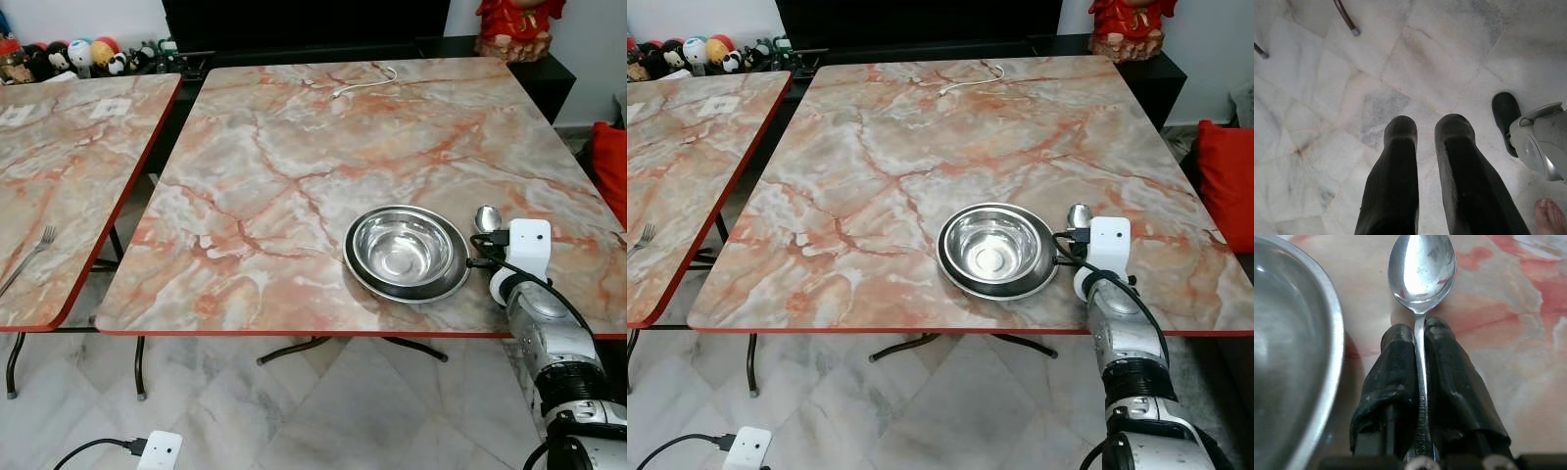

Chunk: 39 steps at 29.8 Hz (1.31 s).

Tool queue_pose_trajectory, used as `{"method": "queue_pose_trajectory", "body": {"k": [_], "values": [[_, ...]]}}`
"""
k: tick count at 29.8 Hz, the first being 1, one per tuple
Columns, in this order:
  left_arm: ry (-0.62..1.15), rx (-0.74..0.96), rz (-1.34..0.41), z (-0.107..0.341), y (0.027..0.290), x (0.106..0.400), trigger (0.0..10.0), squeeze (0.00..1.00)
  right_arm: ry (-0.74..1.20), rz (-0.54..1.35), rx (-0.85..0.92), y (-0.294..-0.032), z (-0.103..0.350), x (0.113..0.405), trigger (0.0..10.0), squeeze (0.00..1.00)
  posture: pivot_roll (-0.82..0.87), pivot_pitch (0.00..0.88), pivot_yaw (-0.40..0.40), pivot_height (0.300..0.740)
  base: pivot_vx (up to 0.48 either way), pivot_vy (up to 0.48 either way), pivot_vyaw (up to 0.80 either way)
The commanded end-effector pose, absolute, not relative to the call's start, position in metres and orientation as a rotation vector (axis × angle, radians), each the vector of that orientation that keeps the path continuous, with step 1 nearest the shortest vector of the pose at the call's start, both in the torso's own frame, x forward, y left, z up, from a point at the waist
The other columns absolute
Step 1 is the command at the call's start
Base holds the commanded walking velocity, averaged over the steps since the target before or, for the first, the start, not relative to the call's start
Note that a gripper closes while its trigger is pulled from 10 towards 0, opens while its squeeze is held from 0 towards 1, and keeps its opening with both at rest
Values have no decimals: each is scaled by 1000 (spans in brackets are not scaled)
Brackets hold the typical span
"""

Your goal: Setting the table

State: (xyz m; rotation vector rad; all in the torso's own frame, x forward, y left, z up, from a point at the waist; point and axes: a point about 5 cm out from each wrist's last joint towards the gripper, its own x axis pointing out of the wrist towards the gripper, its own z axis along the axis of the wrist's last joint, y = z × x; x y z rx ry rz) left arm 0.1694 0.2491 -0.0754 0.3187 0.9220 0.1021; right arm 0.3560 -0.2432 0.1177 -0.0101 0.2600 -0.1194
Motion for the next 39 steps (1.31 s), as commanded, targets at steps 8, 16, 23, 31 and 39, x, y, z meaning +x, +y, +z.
{"method": "queue_pose_trajectory", "body": {"k": [8,16,23,31,39], "values": [[944,334,99,-77,254,163,10000,0,277,-136,3,-243,112,354,10000,0,-101,118,77,740,0,0,0],[947,334,102,-77,254,162,10000,0,285,-141,0,-244,109,353,10000,0,-98,124,77,740,0,0,0],[947,333,104,-77,255,162,10000,0,286,-144,7,-242,107,353,10000,0,-92,130,81,740,0,0,0],[946,334,106,-77,255,163,10000,0,288,-144,13,-241,107,354,10000,788,-87,133,81,740,0,0,0],[947,333,108,-77,256,162,10000,0,293,-146,12,-241,106,354,10000,0,-86,134,80,740,0,0,0]]}}
